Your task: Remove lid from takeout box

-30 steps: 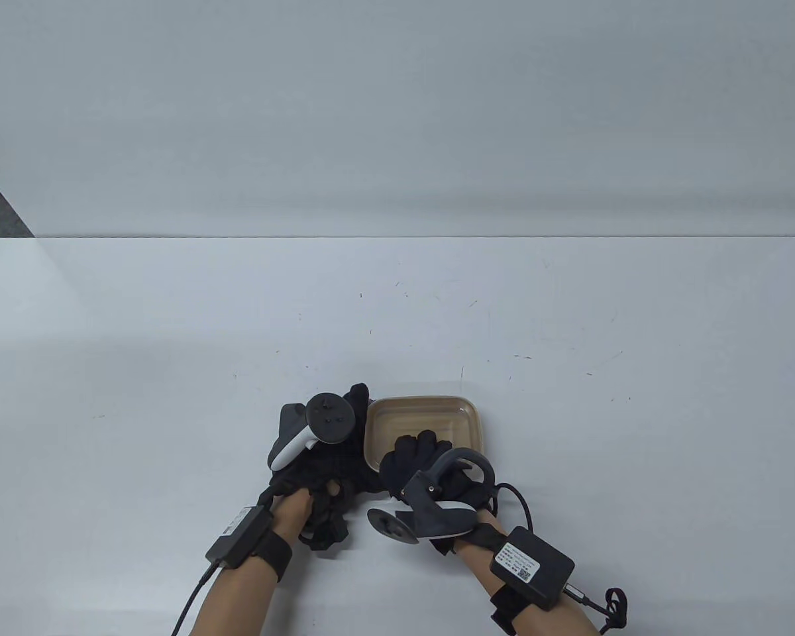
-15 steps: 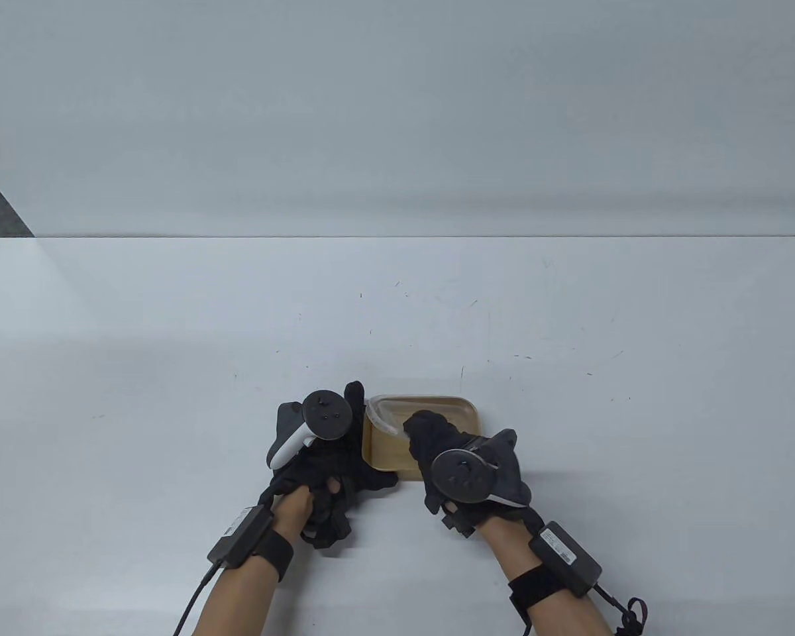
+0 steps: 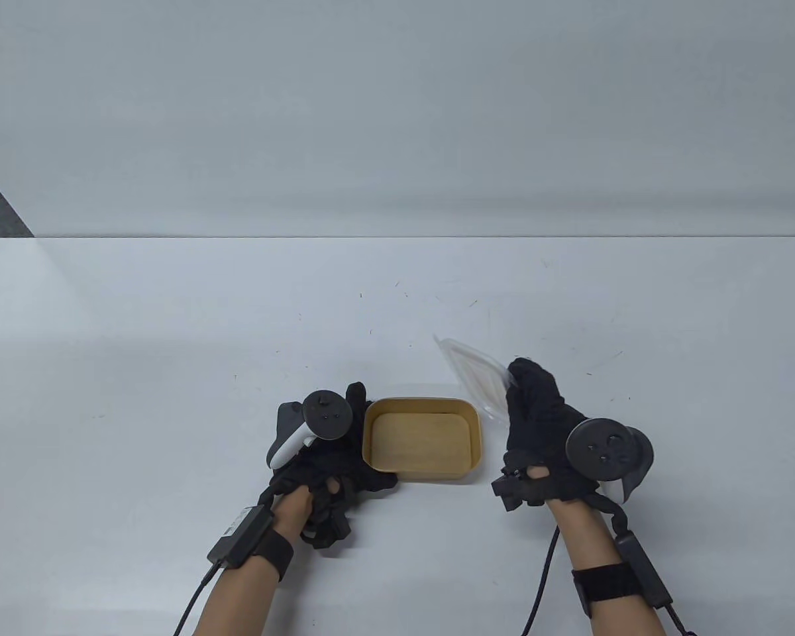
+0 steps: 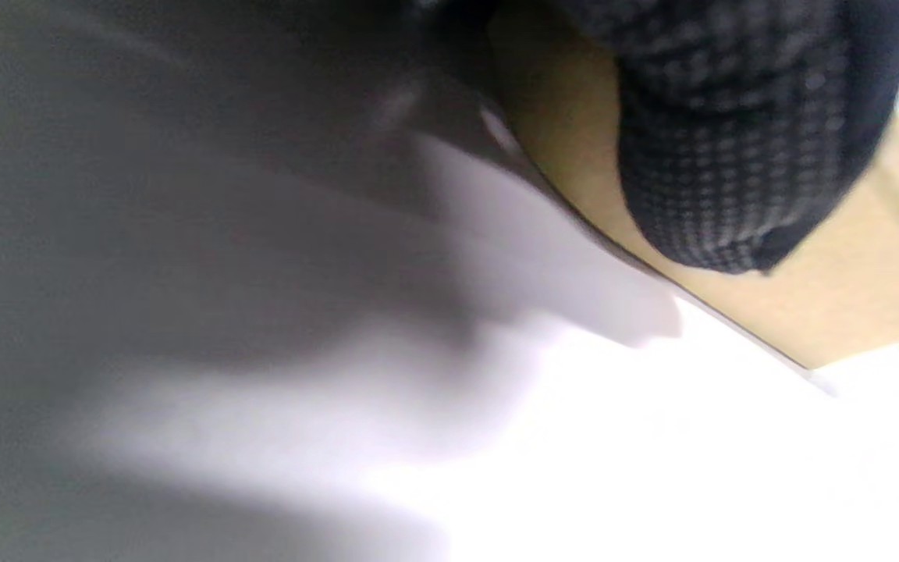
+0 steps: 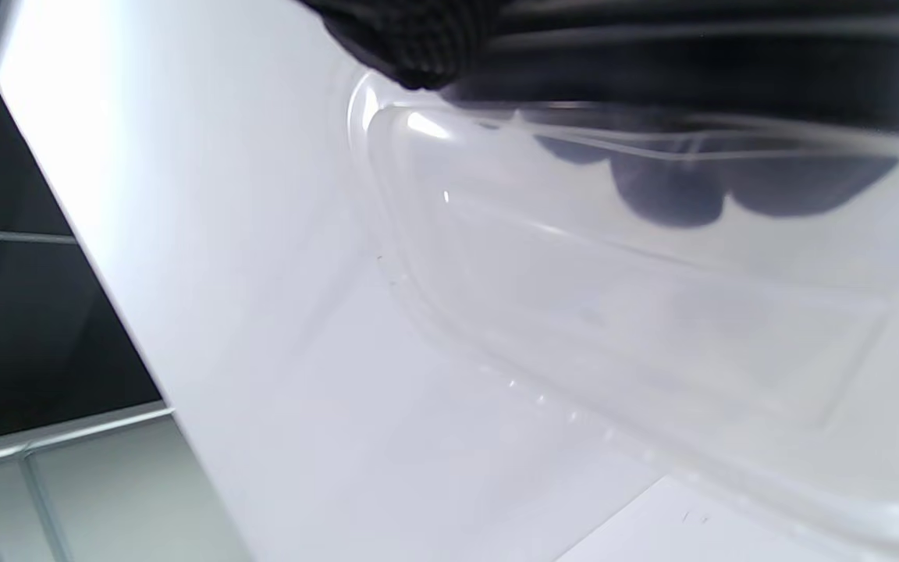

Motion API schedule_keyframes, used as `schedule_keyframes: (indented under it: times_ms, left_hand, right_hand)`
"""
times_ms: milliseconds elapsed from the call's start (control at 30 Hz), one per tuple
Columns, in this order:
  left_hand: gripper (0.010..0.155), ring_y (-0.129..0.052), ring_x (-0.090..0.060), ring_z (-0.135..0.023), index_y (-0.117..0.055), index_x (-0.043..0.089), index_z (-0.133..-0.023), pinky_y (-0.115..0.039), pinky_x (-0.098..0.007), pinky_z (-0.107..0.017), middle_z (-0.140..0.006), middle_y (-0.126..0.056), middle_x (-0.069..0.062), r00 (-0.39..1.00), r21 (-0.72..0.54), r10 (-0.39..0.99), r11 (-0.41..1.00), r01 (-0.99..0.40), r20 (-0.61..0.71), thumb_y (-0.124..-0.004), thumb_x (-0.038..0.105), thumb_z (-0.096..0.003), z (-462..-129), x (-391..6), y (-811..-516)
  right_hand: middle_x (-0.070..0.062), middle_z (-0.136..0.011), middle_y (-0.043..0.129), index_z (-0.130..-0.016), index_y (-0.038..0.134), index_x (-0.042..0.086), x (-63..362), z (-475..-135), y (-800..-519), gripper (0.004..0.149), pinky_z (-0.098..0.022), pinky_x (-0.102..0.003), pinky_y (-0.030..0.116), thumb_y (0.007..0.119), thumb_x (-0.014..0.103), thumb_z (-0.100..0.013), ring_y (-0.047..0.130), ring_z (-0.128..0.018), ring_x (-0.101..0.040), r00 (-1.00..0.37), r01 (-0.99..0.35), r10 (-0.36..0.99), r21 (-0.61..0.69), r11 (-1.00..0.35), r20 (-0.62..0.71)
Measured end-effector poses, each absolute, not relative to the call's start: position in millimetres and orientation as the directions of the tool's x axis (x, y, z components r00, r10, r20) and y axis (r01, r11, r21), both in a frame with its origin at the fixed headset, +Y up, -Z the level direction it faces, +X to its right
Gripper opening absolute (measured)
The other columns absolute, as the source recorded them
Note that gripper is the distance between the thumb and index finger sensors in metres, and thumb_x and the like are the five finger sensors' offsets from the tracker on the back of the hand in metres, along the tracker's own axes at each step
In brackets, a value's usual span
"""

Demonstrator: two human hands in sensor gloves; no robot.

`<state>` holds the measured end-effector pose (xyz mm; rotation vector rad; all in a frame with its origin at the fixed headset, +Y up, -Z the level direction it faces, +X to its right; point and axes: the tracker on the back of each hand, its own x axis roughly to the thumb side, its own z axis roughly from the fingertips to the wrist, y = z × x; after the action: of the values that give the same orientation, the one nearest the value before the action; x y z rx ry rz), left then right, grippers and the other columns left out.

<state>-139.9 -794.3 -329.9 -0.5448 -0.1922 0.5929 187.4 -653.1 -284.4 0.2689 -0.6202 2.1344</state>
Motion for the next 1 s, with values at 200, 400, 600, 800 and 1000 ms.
schedule_keyframes:
  times_ms: [200, 400, 600, 800, 1000]
  left_hand:
    - [0.144, -0.013, -0.01, -0.124, 0.019, 0.032, -0.096, 0.001, -0.059, -0.079, -0.125, -0.033, 0.013, 0.816, -0.541, 0.578, 0.692, -0.478, 0.018, -0.104, 0.058, -0.0273, -330, -140, -794]
    - [0.143, -0.013, -0.01, -0.124, 0.019, 0.032, -0.096, 0.002, -0.059, -0.079, -0.125, -0.033, 0.013, 0.813, -0.544, 0.582, 0.688, -0.481, 0.019, -0.105, 0.057, -0.0273, -330, -140, -795]
    - [0.142, -0.008, -0.011, -0.123, 0.02, 0.035, -0.095, 0.005, -0.057, -0.079, -0.125, -0.028, 0.013, 0.811, -0.569, 0.585, 0.676, -0.469, 0.026, -0.105, 0.055, -0.0281, -329, -140, -796]
    - [0.143, -0.008, -0.027, -0.12, 0.013, 0.03, -0.098, -0.006, -0.067, -0.078, -0.125, -0.023, 0.003, 0.808, -0.521, 0.573, 0.735, -0.434, 0.136, -0.105, 0.056, -0.0223, -322, -155, -786]
    - [0.129, -0.02, -0.043, -0.12, 0.006, 0.022, -0.104, -0.019, -0.076, -0.077, -0.123, -0.025, -0.011, 0.805, -0.379, 0.583, 0.773, -0.509, 0.11, -0.088, 0.067, -0.0277, -318, -216, -729]
  right_hand:
    - [-0.027, -0.089, 0.076, -0.087, 0.072, 0.003, 251, -320, -673, 0.044, -0.035, -0.054, 0.091, 0.074, 0.022, -0.047, 0.097, -0.057, -0.047, -0.43, -0.883, 0.893, -0.145, -0.447, -0.133]
    - [-0.032, -0.086, 0.077, -0.087, 0.071, -0.002, 284, -332, -737, 0.046, -0.029, -0.049, 0.092, 0.074, 0.021, -0.048, 0.099, -0.049, -0.044, -0.287, -0.933, 0.857, -0.076, -0.351, -0.428]
    - [-0.036, -0.1, 0.054, -0.102, 0.052, -0.003, 283, -331, -742, 0.066, -0.05, -0.065, 0.077, 0.074, 0.031, -0.049, 0.078, -0.075, -0.058, -0.614, -0.659, 0.63, -0.13, -0.741, -0.476]
    - [-0.035, -0.102, 0.051, -0.103, 0.051, -0.001, 269, -323, -711, 0.067, -0.053, -0.069, 0.073, 0.074, 0.032, -0.049, 0.073, -0.08, -0.059, -0.664, -0.648, 0.663, -0.177, -0.741, -0.345]
    - [-0.031, -0.105, 0.054, -0.102, 0.057, 0.002, 242, -294, -651, 0.062, -0.057, -0.072, 0.069, 0.076, 0.027, -0.049, 0.072, -0.084, -0.058, -0.759, -0.612, 0.651, -0.351, -0.709, 0.009]
